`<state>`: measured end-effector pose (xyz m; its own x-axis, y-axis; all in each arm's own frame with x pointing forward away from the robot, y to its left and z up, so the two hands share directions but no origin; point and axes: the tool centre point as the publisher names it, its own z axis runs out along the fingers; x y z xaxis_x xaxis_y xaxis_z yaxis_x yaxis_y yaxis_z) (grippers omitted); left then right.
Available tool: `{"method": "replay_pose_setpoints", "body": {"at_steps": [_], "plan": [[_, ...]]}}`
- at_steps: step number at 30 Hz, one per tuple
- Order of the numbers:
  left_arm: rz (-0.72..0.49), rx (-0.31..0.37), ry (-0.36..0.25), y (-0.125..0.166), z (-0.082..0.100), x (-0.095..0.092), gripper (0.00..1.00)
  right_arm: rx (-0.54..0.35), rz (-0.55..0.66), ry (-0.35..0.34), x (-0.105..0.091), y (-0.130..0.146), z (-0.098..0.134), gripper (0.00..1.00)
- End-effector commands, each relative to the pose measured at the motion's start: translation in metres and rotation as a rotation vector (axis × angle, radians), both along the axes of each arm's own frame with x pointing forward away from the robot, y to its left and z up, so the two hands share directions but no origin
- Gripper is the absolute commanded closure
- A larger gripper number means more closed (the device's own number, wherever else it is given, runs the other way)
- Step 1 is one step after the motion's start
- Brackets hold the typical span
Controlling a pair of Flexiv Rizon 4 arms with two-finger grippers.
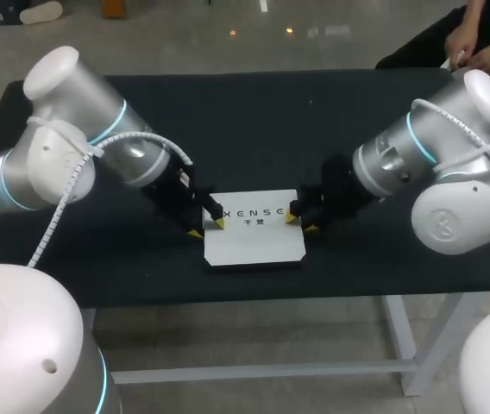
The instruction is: Assemble the packaging by folding the flat box into shape, placing the metal phone stand inside, and closing the box properly
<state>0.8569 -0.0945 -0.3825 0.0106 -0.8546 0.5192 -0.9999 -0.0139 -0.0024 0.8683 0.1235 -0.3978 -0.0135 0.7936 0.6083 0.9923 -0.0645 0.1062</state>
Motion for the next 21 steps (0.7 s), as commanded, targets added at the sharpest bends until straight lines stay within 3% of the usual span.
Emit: {"method": "replay_pose_setpoints", "body": {"at_steps": [1,21], "plan": [[0.002,-0.010,0.005,-0.006,-0.002,0.000,0.50,0.012,0.014,0.026,0.005,0.011,-0.009,0.53],[0.015,-0.058,0.076,-0.007,0.008,0.006,0.51,0.010,-0.009,0.061,0.012,0.008,-0.002,0.53]]}}
